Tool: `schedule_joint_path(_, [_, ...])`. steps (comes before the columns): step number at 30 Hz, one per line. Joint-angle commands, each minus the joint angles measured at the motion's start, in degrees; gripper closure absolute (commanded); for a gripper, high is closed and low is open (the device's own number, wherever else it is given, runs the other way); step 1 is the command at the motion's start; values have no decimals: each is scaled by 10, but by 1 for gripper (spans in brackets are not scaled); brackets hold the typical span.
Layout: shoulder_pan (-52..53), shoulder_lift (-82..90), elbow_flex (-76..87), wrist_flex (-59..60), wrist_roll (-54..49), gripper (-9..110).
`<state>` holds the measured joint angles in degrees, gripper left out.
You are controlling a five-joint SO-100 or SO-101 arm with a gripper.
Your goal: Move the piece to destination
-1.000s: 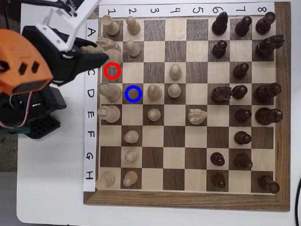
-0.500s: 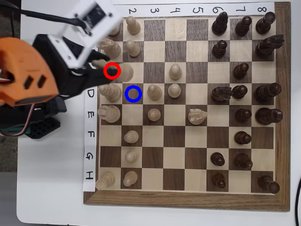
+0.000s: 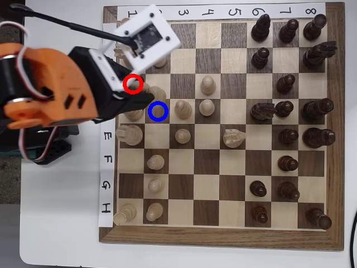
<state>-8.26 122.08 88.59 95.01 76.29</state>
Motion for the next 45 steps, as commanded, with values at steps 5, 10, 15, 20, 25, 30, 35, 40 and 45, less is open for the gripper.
schedule_joint_path(5, [-4,-14,22,-4,20,101])
schedule_joint_path(10, [-14,-31,31,-9,37,101])
schedule_joint_path(15, [-31,-45,45,-18,54,101])
schedule_joint_path(20, [-40,-61,62,-38,62,101])
schedule_joint_path(25, [-24,-78,78,-54,65,101])
schedule_joint_path(30, [1,-80,112,-82,57,101])
schedule_joint_path(35, [12,-82,134,-89,56,101])
schedule_joint_path(40, [15,-87,145,-95,59,101])
schedule_joint_path(45, [18,-96,156,-110,58,101])
